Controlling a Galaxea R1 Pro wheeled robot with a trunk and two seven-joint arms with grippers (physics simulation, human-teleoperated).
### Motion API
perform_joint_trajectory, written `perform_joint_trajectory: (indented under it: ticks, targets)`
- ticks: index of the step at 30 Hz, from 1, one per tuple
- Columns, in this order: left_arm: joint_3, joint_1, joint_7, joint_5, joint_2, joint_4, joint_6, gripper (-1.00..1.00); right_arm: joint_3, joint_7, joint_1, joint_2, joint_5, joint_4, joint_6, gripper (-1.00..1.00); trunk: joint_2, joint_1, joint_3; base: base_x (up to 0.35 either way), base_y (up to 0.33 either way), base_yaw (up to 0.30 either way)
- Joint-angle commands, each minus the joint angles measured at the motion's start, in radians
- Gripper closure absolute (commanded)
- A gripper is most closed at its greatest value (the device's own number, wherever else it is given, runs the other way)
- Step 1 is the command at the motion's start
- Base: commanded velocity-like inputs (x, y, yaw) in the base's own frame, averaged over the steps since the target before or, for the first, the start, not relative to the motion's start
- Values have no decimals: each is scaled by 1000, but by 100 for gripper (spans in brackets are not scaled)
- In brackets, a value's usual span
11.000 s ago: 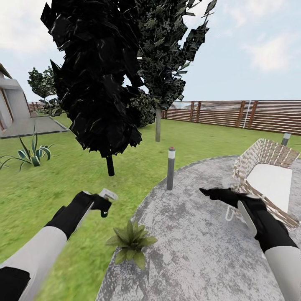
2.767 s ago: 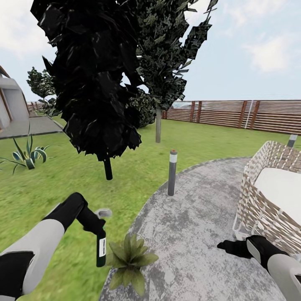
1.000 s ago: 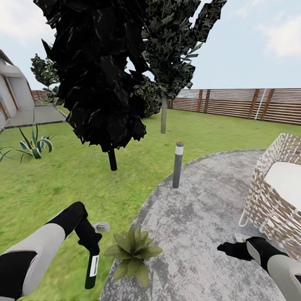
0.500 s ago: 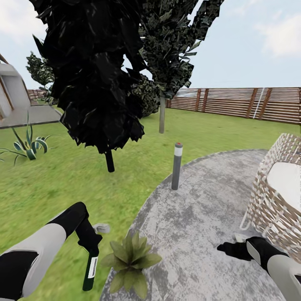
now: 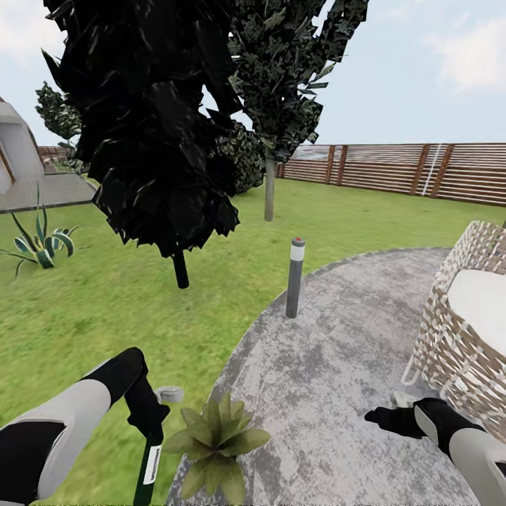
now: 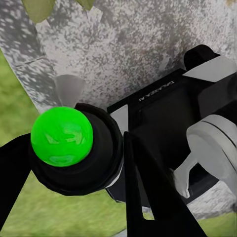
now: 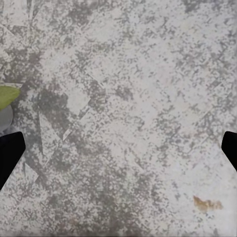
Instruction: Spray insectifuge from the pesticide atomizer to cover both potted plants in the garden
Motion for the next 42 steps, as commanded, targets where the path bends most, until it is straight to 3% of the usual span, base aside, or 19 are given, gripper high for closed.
perform_joint_trajectory:
  ticks: [1,14,31,42]
  targets:
    - [-8,0,-8,0,1,-2,10,100,-6,4,0,0,5,-2,6,-100,-1,0,-3,0,0,0]
    - [-9,0,-4,-1,0,-5,9,100,-6,3,0,0,5,-2,6,-100,-1,0,-23,0,0,0]
    - [-19,0,1,-3,1,-15,7,100,-6,3,0,0,5,-2,6,-100,-120,65,-103,0,0,0]
    - [-26,0,0,-3,1,-104,6,100,-6,6,0,0,5,-3,6,-100,-197,107,-145,0,0,0]
